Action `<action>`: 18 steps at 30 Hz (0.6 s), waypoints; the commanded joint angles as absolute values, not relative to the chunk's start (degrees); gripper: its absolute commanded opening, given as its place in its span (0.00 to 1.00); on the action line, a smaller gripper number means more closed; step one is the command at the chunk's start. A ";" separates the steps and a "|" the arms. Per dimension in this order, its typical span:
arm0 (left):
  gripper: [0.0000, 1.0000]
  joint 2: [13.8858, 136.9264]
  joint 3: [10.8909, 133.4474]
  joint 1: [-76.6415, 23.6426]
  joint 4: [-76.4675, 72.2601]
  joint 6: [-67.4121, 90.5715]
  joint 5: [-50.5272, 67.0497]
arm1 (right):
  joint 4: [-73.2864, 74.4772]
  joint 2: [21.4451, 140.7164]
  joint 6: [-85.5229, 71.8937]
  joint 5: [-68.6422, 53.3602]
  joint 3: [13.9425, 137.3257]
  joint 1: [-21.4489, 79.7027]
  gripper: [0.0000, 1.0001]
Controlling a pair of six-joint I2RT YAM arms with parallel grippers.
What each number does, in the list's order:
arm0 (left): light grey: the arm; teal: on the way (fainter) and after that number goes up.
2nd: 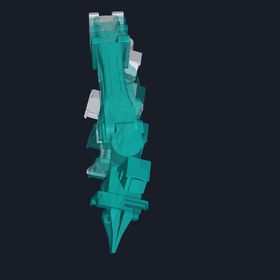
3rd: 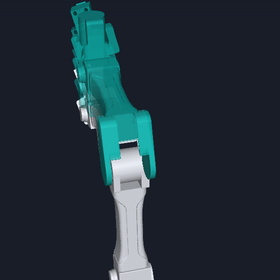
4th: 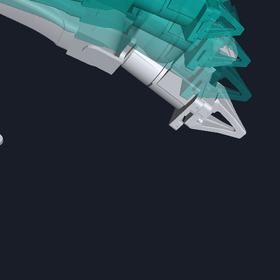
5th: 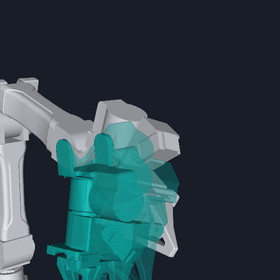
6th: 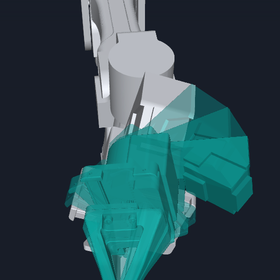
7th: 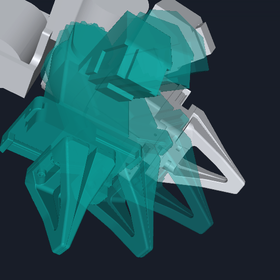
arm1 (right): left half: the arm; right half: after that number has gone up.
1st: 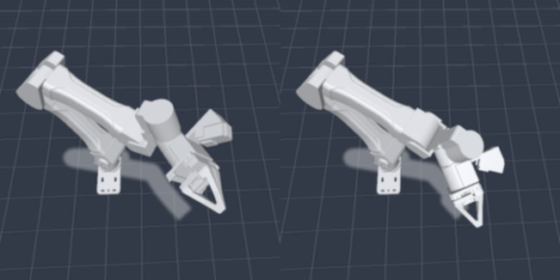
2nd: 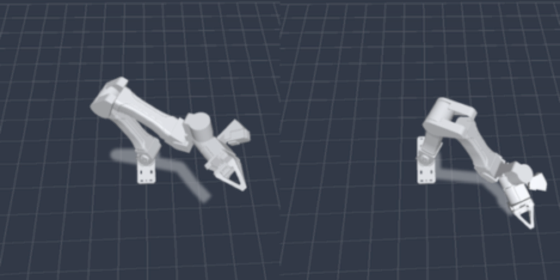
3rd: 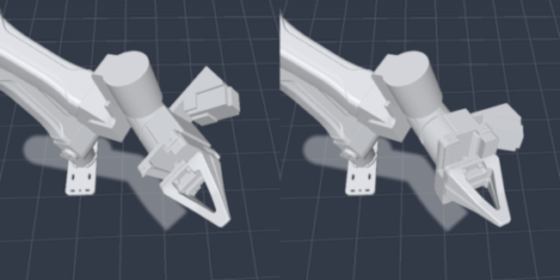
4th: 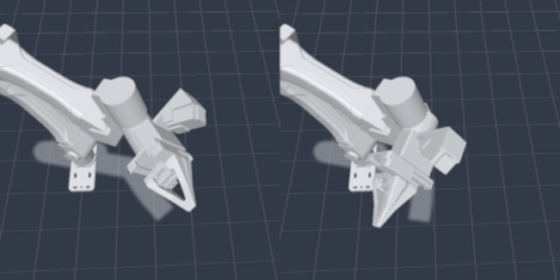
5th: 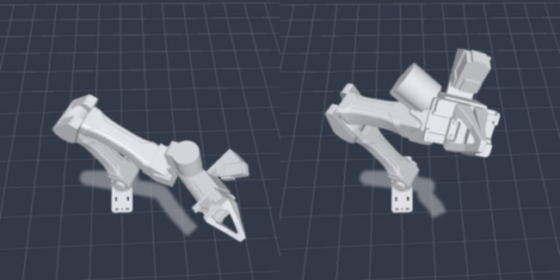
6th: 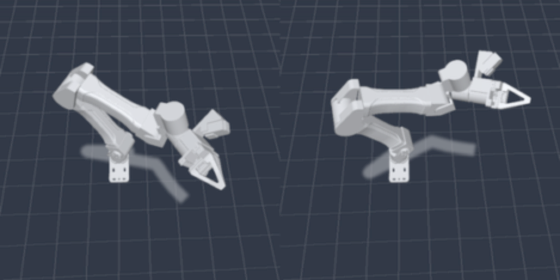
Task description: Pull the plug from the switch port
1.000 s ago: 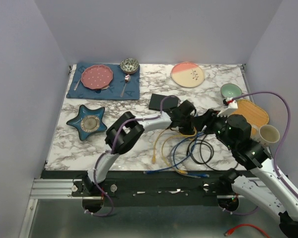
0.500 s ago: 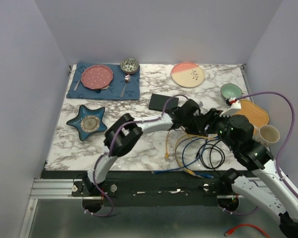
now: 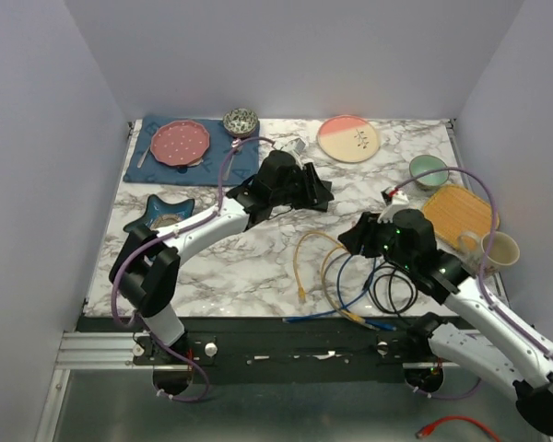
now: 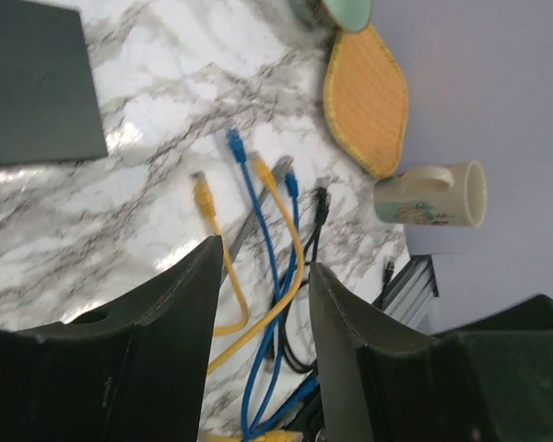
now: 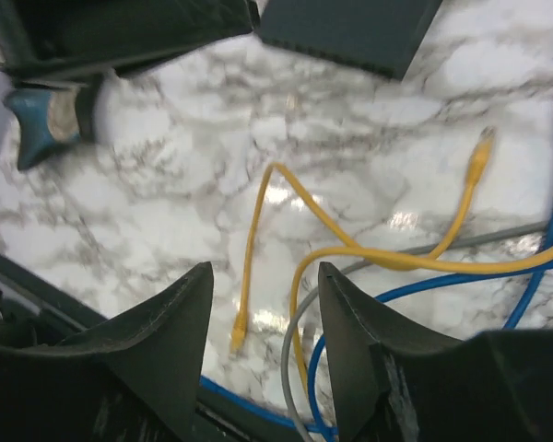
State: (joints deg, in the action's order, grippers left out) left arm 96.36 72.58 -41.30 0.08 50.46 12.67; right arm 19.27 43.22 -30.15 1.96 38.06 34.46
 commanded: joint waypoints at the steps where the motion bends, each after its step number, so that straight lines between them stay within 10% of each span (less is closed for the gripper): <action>1: 0.53 89.75 66.02 -41.57 7.28 49.04 0.46 | 12.40 53.85 -30.41 -10.62 36.73 35.77 0.55; 18: 0.51 50.10 31.55 -37.00 19.60 59.24 -22.67 | 9.74 102.37 -34.36 -8.27 64.07 43.86 0.45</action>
